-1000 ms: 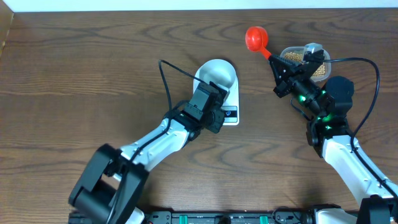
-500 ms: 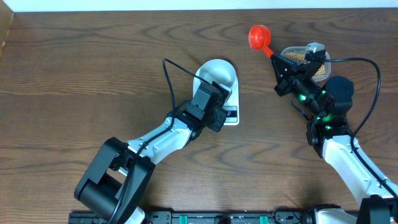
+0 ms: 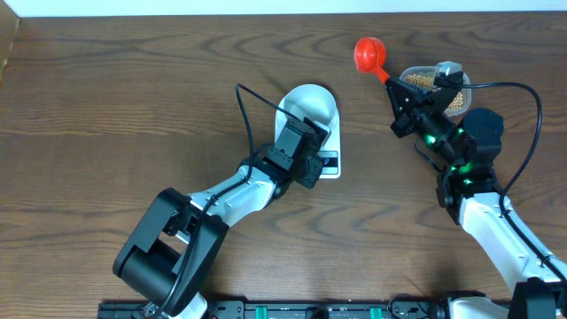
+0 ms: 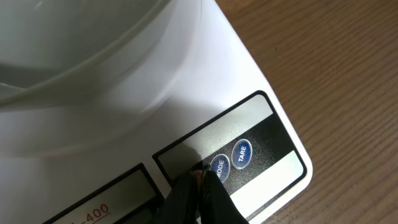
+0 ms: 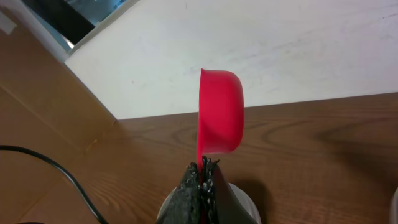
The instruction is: Scoop item into bowl and weigh 50g on scale
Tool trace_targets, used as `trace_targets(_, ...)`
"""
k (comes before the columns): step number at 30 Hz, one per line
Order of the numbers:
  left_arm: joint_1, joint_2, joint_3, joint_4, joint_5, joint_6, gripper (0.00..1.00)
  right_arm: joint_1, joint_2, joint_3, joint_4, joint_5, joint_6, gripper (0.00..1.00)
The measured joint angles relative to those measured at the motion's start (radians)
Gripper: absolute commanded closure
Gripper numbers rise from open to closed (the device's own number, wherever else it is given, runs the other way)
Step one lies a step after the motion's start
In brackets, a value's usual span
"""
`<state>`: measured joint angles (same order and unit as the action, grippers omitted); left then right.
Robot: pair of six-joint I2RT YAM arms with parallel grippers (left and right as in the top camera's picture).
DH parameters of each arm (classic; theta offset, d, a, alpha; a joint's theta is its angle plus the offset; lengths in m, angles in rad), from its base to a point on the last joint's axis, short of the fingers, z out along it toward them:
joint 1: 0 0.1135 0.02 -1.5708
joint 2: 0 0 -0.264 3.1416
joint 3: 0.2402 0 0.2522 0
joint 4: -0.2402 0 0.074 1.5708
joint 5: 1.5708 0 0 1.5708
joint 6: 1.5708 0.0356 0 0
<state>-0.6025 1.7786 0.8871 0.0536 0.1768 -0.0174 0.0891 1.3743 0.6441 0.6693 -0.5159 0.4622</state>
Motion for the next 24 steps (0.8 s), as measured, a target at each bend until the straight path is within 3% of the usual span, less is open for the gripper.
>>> trace_targets(24, 0.000, 0.000, 0.000, 0.009, 0.000, 0.000, 0.93, 0.000, 0.000, 0.000, 0.000, 0.001, 0.000, 0.99)
